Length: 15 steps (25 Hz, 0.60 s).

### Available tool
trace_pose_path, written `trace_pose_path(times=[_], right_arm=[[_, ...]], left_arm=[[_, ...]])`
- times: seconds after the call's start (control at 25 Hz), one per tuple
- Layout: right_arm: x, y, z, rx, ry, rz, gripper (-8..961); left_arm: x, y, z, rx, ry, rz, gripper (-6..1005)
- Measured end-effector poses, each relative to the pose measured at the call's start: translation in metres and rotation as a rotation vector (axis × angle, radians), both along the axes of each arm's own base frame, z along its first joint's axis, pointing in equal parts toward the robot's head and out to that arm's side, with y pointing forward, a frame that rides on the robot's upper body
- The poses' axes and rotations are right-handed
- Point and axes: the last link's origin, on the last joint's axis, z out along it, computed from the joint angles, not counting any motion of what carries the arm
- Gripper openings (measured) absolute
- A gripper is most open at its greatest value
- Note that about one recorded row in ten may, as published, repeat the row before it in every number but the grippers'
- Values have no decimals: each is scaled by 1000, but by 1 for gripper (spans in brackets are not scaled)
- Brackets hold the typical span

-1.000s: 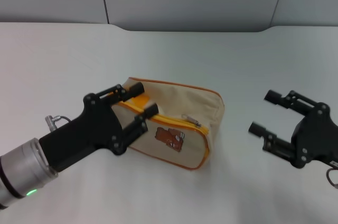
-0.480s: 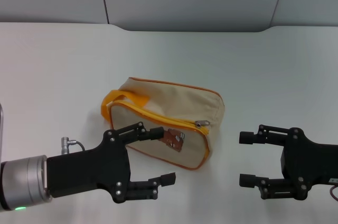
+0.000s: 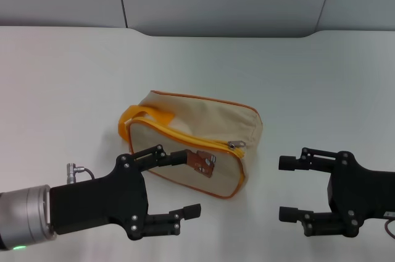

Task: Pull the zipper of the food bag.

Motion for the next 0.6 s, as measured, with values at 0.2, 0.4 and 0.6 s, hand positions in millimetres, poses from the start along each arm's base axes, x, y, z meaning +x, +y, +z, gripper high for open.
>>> trace_pose_path(times=[0.2, 0.4, 0.6], right_arm=[[1, -2, 0, 11, 2, 1, 776], [4, -3, 1, 79, 25, 7, 776], [10, -5, 6, 266, 97, -47, 776]], left_arm=[[-3, -4, 0, 6, 1, 4, 825], [-5, -5, 2, 37, -8, 10, 824], [-12, -9, 9, 149, -51, 39, 822]])
